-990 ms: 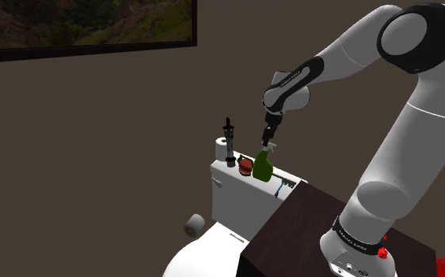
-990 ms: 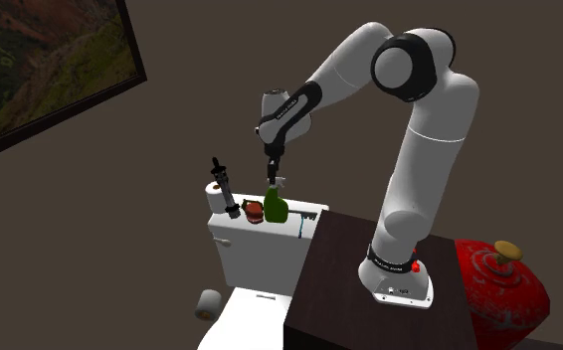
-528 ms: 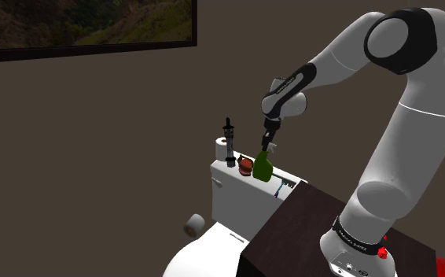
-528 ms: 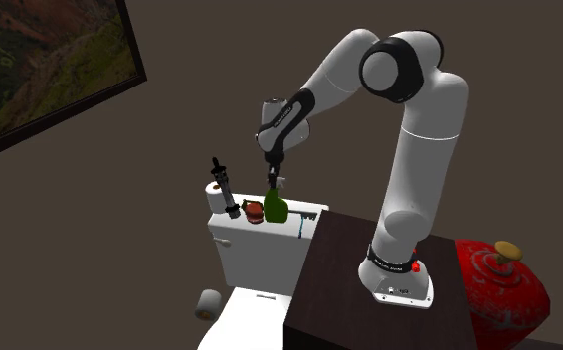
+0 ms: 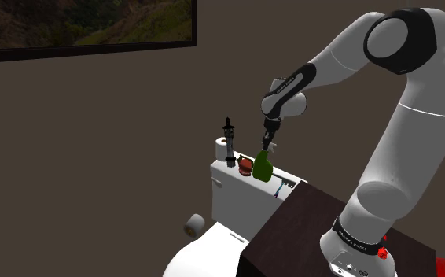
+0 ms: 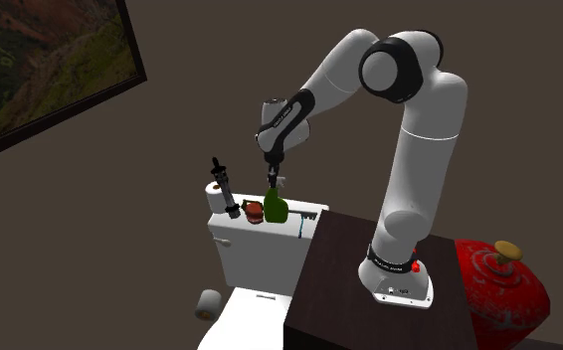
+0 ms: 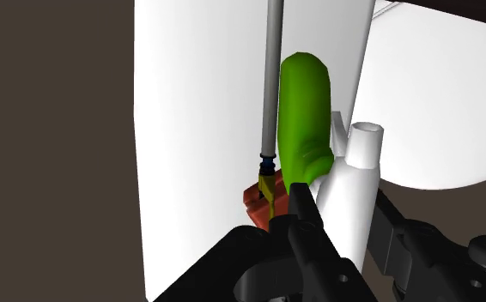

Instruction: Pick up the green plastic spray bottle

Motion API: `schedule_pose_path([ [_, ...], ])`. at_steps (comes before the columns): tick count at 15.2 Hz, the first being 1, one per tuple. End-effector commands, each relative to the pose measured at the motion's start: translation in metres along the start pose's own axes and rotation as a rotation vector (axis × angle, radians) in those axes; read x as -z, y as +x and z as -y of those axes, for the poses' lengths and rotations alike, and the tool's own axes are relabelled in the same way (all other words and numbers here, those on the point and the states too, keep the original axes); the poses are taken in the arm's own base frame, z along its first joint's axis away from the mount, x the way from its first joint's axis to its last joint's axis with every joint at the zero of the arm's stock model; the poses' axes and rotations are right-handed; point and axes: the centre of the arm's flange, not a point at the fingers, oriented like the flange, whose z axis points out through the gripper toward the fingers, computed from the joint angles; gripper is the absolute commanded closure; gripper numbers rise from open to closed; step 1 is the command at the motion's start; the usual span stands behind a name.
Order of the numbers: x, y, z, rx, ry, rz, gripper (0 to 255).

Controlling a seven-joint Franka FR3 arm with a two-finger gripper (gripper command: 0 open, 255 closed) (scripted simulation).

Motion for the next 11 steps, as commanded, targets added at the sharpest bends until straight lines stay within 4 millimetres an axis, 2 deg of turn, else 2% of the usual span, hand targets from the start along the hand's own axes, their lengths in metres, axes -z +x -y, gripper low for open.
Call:
schedule_pose_path([
  [1,0.000,-0.001,0.000,0.000,0.001,0.002,255],
  [11,0.052,0.001,0.000,0.000,0.001,0.002,255],
])
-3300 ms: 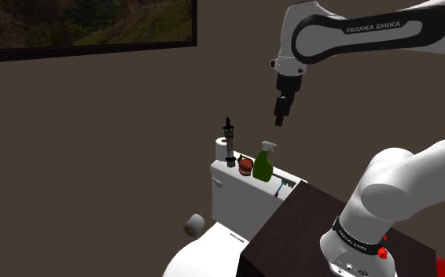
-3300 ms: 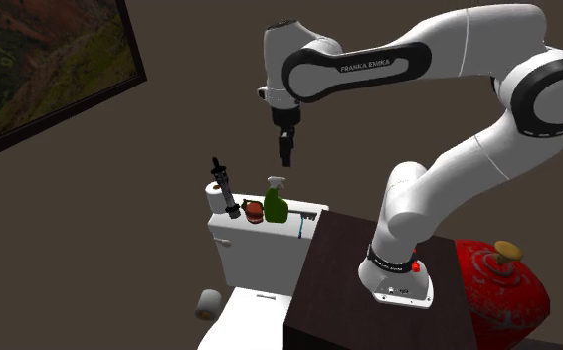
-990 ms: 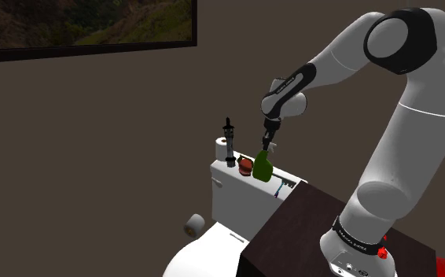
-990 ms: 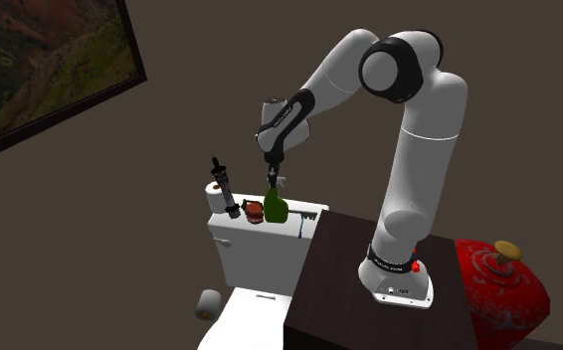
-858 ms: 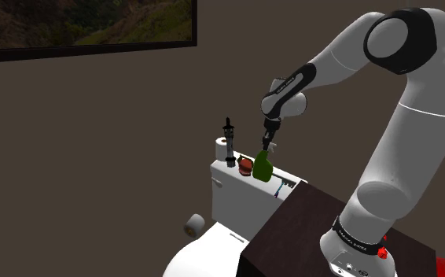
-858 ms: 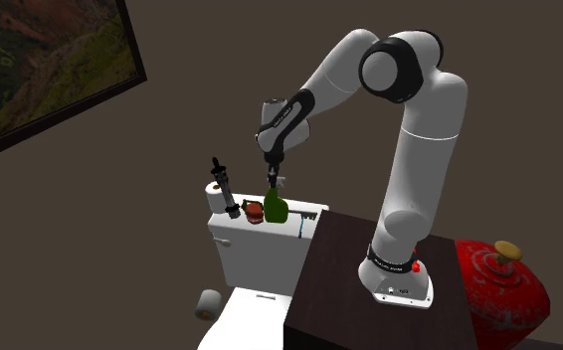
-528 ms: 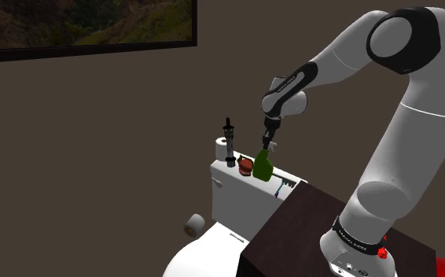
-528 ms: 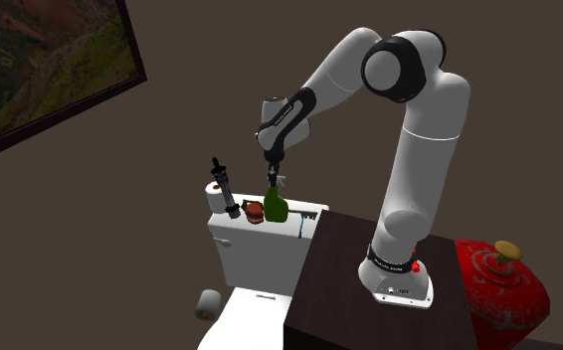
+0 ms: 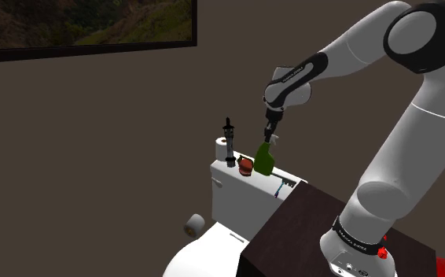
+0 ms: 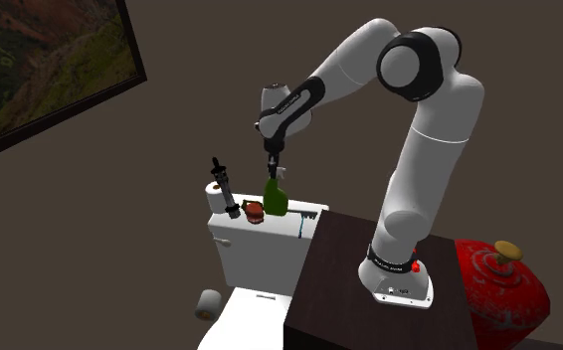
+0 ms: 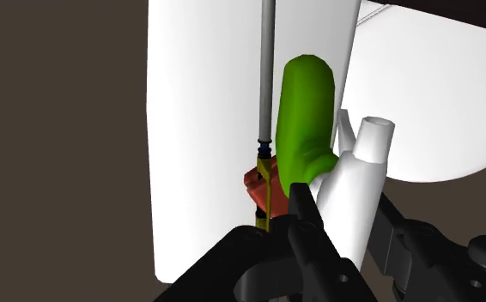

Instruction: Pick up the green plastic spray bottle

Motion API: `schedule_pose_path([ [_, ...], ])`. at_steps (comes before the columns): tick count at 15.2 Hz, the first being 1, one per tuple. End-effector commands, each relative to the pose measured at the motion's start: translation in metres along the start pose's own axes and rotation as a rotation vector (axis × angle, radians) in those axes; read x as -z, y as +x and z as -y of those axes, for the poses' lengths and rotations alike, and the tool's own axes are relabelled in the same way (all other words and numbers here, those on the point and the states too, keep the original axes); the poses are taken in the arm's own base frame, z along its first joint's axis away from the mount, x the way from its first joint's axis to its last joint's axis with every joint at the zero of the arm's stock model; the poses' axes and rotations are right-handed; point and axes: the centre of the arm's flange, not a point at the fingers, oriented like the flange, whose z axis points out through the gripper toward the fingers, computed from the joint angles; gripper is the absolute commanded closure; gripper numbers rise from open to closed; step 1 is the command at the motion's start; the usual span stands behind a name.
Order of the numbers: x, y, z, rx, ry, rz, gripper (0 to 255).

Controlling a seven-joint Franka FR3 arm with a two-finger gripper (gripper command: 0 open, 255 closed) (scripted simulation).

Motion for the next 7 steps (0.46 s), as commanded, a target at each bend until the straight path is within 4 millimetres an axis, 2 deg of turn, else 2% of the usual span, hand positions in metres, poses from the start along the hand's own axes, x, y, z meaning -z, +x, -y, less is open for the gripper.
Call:
schedule_pose_path([
  [1,0.010,0.000,0.000,0.000,0.000,0.000,255],
  [5,0.031,0.001,0.000,0.000,0.000,0.000,255],
  [7,0.032,0.001,0.000,0.000,0.000,0.000,255],
])
